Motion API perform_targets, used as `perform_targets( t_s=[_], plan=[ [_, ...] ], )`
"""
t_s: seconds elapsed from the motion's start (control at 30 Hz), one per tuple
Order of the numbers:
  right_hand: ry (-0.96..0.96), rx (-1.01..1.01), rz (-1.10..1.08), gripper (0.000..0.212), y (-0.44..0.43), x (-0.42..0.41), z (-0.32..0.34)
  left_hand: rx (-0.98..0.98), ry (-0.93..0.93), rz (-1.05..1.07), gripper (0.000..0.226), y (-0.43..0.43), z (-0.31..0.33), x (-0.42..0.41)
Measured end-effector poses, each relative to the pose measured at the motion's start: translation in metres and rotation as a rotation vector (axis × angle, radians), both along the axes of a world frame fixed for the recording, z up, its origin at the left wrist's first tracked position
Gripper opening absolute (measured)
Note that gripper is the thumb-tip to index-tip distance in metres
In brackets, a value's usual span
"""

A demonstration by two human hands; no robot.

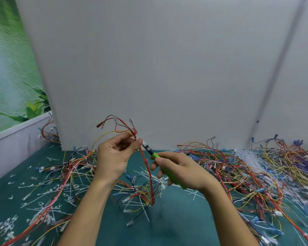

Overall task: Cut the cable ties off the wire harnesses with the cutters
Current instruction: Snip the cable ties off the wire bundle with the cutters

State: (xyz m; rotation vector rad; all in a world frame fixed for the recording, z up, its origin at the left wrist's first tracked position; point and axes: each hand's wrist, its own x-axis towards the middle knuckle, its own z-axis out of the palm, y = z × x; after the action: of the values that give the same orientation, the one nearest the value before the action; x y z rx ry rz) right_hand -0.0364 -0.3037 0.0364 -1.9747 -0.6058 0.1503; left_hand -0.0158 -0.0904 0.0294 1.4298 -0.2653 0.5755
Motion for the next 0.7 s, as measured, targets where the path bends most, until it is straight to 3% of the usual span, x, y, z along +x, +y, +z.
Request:
perform_targets(
  t_s=[0.23,0.57,0.7],
  plan=[
    [0.05,0.082,0.013,0.033,0.0022,-0.0044,0.0023,0.042,-0.025,-0.013,0.018,-0.0049,0.0005,-0.0023],
    [0.005,0.063,-0.044,0.043,0.0069,-0.0047,0.0006,-0.012,0.043,0.018,0.031,-0.0028,-0.0019,0.0021],
    [-0.005,0.053,-0.051,0.048,0.0097,-0.0021,-0.0033,-0.012,0.056,0.032,0.023,-0.0077,-0.0062,0.0048]
  ],
)
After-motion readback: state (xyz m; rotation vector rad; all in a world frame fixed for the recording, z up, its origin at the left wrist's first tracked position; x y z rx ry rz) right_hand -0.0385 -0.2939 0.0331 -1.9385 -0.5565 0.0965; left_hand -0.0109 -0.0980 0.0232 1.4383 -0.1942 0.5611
